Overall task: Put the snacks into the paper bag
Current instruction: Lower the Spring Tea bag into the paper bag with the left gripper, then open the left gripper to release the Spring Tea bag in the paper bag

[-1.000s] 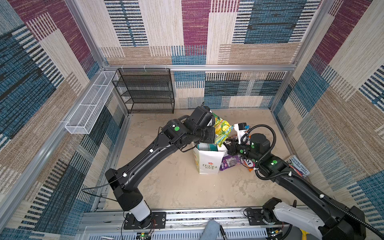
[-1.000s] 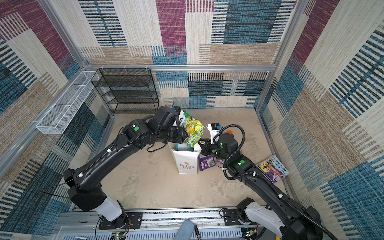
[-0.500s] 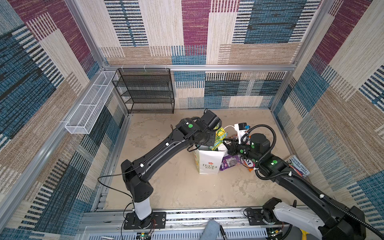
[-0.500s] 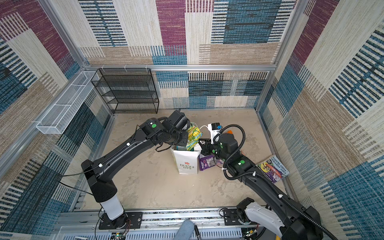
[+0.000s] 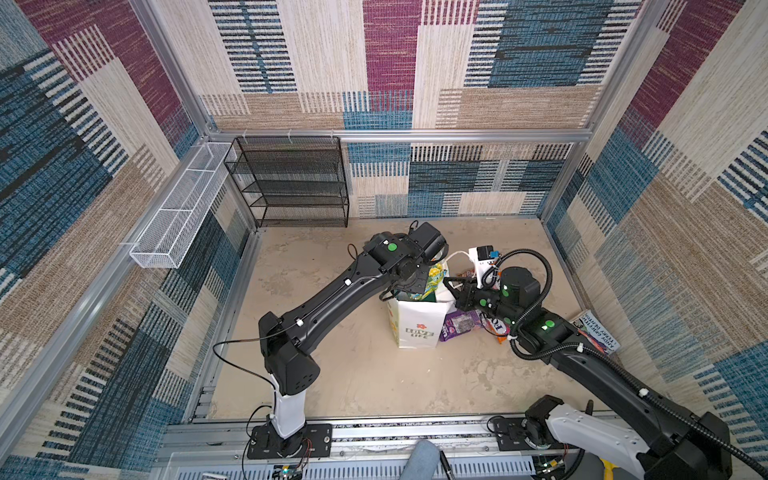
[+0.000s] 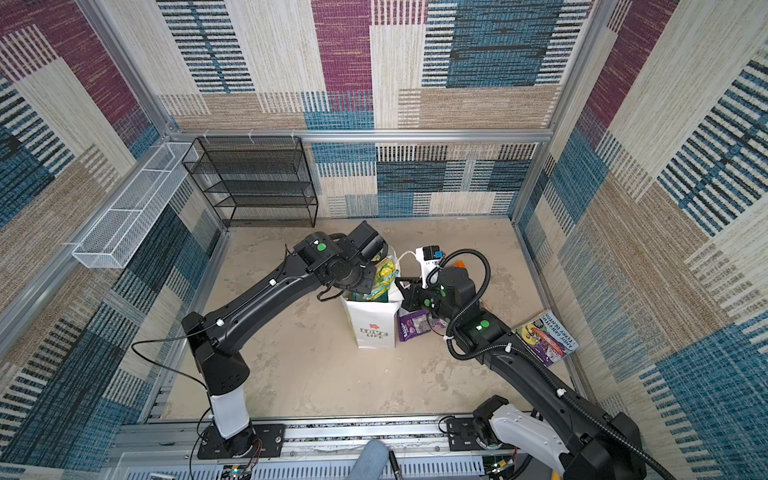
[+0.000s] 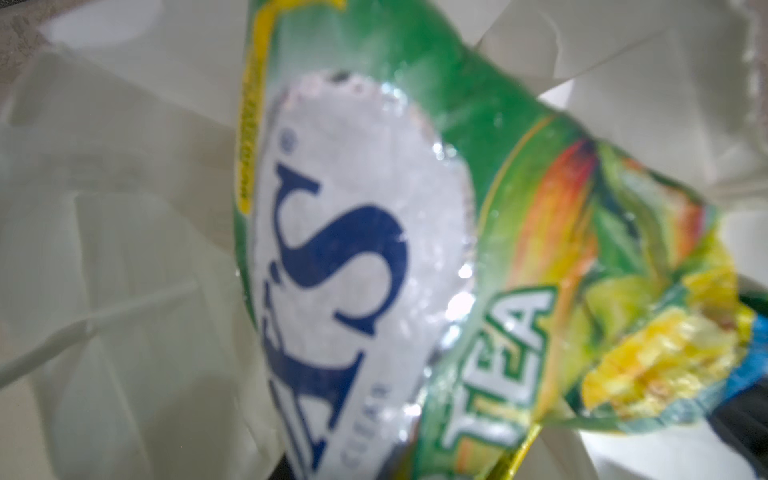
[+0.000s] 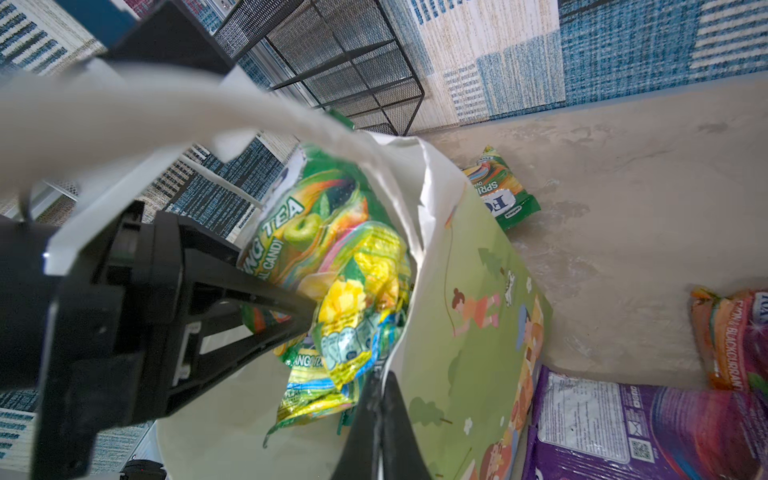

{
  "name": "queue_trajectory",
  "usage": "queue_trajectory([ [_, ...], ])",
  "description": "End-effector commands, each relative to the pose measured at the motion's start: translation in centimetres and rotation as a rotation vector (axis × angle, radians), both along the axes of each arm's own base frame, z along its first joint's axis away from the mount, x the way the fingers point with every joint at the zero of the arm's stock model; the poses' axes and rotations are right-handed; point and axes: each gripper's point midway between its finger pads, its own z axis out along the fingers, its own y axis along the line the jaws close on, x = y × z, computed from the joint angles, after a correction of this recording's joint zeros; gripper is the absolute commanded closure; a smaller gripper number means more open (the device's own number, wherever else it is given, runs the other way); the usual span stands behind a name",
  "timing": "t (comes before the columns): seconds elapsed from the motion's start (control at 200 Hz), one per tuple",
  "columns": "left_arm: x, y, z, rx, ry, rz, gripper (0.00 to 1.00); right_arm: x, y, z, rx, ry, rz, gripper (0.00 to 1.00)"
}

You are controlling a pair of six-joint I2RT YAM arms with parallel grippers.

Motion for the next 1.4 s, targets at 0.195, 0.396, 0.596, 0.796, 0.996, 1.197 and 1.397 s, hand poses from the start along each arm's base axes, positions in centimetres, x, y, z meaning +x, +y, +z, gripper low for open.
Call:
queue_trajectory([
  [0.195,-0.8,0.2,0.2,0.009,0.024,-0.033,0.83,0.1,0.2,1.4,0.019,-0.049,0.010,0.99],
  [0.396,-1.7,0.4,0.9,-0.021,0.031,-0.036,0.77,0.3,0.3,1.9,0.014,-0.039,0.008,0.99],
  [0.596,-3.2,0.2,1.6,-0.068,0.060,-0.068,0.76,0.6,0.2,3.4,0.022,-0.043,-0.009,0.99],
  [0.796,-5.3,-1.0,3.8,-0.162,0.075,-0.139,0.50,0.7,-0.4,4.8,0.041,-0.047,-0.045,0.98],
  [0.996,-5.8,1.0,4.7,-0.147,0.022,-0.095,0.41,0.7,-0.1,4.8,0.060,-0.029,-0.037,0.97],
  [1.197,-7.3,1.9,7.9,-0.266,-0.005,-0.088,0.30,0.6,-0.3,4.4,0.058,-0.024,-0.046,0.96],
  [1.397,-7.7,5.4,9.8,-0.293,-0.088,0.022,0.00,-0.1,-0.5,5.1,0.074,-0.048,-0.039,0.94],
])
